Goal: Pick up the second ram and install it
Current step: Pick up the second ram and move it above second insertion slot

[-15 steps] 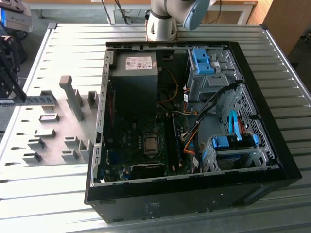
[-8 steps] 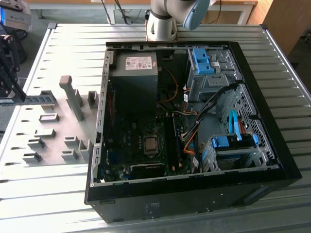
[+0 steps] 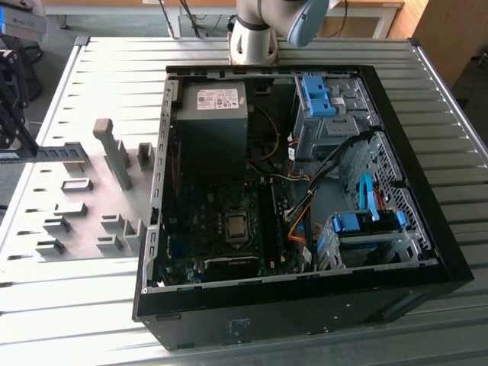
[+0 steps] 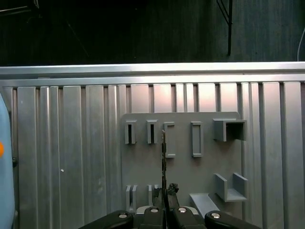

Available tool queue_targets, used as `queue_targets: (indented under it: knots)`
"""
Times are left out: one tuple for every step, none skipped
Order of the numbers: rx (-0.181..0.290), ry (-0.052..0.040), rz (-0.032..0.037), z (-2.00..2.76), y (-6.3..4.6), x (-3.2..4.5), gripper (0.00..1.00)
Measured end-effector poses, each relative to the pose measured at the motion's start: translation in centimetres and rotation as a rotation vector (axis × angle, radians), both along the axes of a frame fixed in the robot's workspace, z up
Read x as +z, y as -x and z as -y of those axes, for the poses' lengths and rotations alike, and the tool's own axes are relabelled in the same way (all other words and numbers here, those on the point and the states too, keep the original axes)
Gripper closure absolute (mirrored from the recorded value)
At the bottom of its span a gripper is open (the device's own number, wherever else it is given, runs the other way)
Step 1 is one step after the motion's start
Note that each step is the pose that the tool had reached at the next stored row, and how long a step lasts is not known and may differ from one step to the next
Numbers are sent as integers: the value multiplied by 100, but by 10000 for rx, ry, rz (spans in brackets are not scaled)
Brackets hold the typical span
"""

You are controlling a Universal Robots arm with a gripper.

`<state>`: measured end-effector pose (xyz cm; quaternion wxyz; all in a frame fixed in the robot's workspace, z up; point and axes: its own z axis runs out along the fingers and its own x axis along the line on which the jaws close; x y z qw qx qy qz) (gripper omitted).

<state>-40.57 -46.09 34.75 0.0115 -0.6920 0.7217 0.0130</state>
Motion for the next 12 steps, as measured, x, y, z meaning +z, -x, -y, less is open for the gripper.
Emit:
queue_targets:
  knots:
    - [0, 0, 0, 0, 0, 9, 87]
    - [-1, 0, 0, 0, 0, 20, 87]
    - [0, 0, 0, 0, 0, 30, 87]
    - [-1, 0, 0, 0, 0, 40, 87]
    - [-1, 0, 0, 0, 0, 51, 87]
    - [0, 0, 0, 0, 0, 62, 87]
    - [-1, 0, 0, 0, 0, 77, 87]
    - [0, 0, 1, 0, 0, 94, 87]
    - [0, 0, 0, 0, 0, 112, 87]
    - [-1, 0, 0, 0, 0, 130, 87]
    - [0, -1, 0, 0, 0, 147, 87]
    - [-1, 0, 0, 0, 0, 164, 87]
